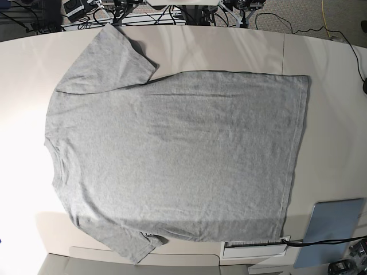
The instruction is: Fold the T-shirt properly
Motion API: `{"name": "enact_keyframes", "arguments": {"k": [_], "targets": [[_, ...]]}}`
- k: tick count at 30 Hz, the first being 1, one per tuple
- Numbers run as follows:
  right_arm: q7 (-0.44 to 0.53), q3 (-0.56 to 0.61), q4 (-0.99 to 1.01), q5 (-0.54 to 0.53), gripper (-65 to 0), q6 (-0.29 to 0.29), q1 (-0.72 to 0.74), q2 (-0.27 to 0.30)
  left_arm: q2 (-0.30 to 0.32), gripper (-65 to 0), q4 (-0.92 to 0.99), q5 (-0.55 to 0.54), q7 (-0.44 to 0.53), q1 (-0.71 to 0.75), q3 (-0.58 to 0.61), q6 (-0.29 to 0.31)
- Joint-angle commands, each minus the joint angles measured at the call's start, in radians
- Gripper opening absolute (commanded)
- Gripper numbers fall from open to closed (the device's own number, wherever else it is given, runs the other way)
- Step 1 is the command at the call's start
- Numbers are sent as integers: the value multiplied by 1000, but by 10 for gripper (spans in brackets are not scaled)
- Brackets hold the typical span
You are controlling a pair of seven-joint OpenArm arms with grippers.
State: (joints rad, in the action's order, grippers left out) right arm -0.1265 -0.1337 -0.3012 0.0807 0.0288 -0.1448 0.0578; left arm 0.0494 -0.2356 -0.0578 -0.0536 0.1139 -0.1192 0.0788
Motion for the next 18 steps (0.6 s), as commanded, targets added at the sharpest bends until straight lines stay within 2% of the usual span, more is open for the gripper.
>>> {"name": "enact_keyframes", "arguments": {"k": [1,18], "targets": [[-1,-3,-5,3,-493,-3,-5,6,-2,-403,-4,-5,-10,5,0,3],[5,-3,-5,3,-493,-2,-5,6,-2,-403,-4,-5,-8,5,0,3]]}}
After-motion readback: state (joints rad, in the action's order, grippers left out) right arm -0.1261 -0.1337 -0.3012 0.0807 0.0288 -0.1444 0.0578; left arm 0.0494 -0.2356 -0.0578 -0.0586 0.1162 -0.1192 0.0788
